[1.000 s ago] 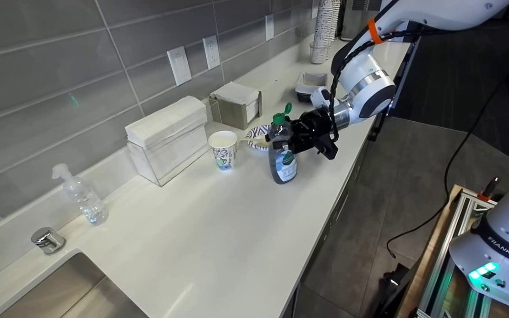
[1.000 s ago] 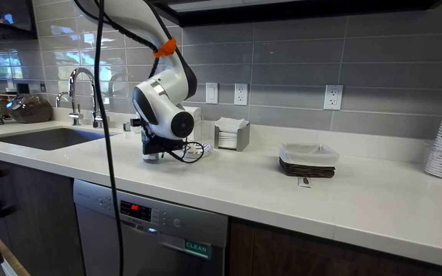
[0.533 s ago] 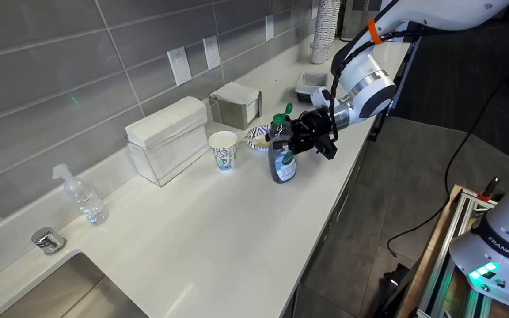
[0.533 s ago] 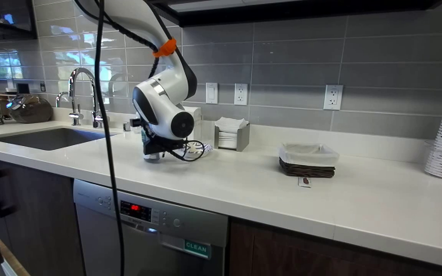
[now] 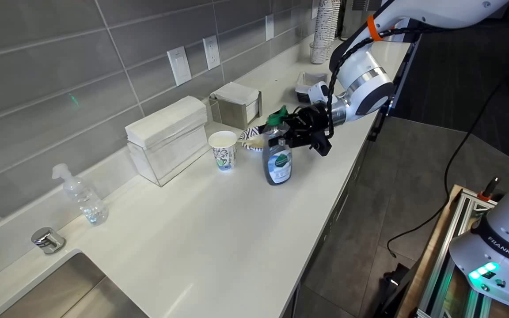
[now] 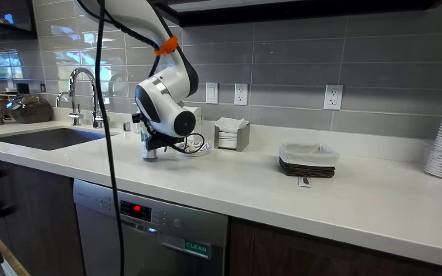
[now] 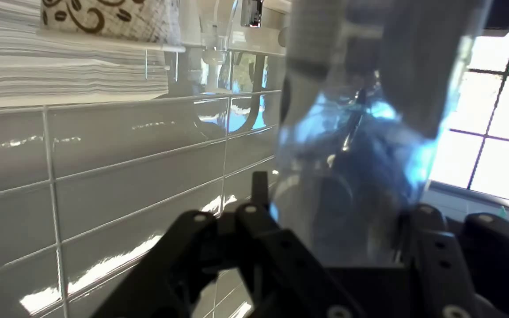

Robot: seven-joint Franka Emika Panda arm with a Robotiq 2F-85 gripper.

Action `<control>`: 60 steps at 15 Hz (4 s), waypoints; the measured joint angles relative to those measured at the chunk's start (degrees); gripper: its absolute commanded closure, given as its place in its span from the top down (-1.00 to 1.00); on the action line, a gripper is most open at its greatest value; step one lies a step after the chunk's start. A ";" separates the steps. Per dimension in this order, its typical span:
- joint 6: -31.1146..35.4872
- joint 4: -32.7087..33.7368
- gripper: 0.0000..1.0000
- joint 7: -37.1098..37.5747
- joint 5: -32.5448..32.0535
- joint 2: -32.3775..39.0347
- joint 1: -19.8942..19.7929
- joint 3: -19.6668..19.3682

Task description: Pour some contents from the bottle into the cup

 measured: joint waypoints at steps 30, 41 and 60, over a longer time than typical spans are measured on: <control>14.93 -9.78 -0.40 13.68 7.08 -11.43 0.97 3.06; 26.97 -9.14 -0.40 20.85 -9.12 -19.17 1.59 7.17; 46.31 5.31 -0.40 61.16 -64.92 -17.24 5.65 10.68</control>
